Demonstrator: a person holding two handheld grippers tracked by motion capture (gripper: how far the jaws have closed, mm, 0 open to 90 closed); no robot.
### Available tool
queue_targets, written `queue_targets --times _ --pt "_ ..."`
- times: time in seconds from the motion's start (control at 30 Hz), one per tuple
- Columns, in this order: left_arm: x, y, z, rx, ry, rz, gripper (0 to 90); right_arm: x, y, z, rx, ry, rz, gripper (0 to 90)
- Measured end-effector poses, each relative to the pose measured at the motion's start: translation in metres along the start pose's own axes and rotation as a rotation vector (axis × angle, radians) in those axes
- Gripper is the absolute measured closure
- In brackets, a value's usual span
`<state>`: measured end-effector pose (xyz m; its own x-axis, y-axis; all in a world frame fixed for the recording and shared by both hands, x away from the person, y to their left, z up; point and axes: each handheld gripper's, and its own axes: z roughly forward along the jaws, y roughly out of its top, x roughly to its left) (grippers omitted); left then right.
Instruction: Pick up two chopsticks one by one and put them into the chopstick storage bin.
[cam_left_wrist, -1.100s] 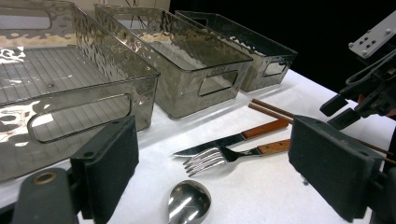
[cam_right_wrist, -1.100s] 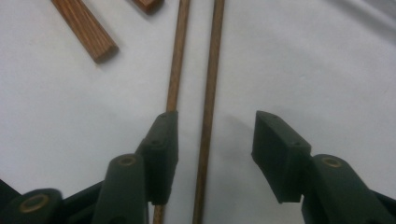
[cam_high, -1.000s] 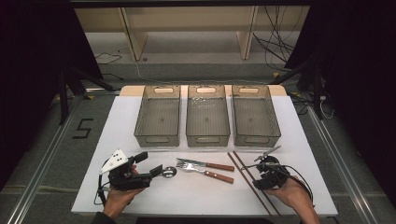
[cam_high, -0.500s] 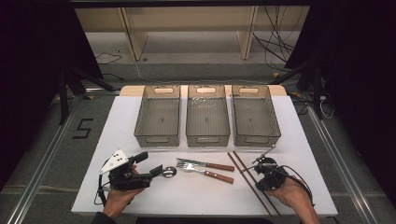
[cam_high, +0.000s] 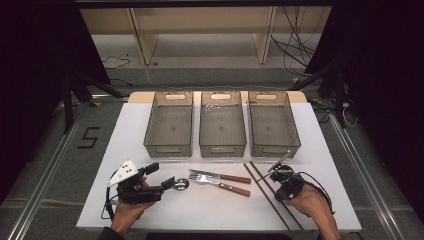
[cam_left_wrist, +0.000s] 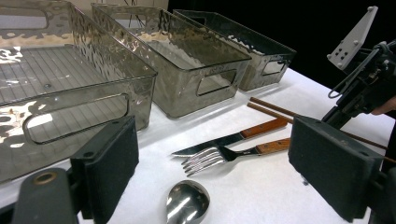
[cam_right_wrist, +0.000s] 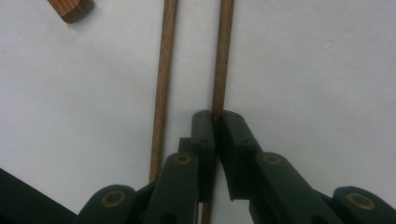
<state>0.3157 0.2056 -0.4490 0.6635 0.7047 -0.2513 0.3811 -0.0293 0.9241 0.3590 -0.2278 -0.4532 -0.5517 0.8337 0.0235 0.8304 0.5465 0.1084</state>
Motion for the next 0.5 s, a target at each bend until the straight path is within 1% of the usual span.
queue_targets --times 0.07,0.1,0.17,0.33,0.43,0.47,0.5 --pt "0.0003 0.0002 -0.0001 -0.001 0.0 0.002 15.6 -0.0007 -0.0002 0.0001 -0.003 0.001 0.0 85.6" --pt "0.0005 0.0002 0.0 -0.001 0.001 0.001 15.6 -0.001 -0.0001 -0.0001 -0.002 0.007 0.009 85.7" --pt "0.0005 0.0003 0.0001 0.0 0.0 0.002 15.6 -0.0017 -0.0003 -0.0006 0.0 0.012 0.012 85.8" --pt "0.0009 0.0004 0.0001 0.0 0.0 0.002 15.6 -0.0037 -0.0016 -0.0012 -0.009 0.022 0.008 85.9" --pt "0.0012 0.0006 -0.0004 -0.001 0.001 0.002 15.6 -0.0057 -0.0032 -0.0034 -0.021 0.028 0.008 86.0" --pt "0.0013 0.0006 -0.0004 -0.001 0.001 0.002 15.6 -0.0069 -0.005 -0.0068 -0.038 0.035 0.009 86.0" --pt "0.0014 0.0006 -0.0004 -0.001 0.001 0.002 15.6 -0.0069 -0.0058 -0.009 -0.042 0.04 0.008 86.1"
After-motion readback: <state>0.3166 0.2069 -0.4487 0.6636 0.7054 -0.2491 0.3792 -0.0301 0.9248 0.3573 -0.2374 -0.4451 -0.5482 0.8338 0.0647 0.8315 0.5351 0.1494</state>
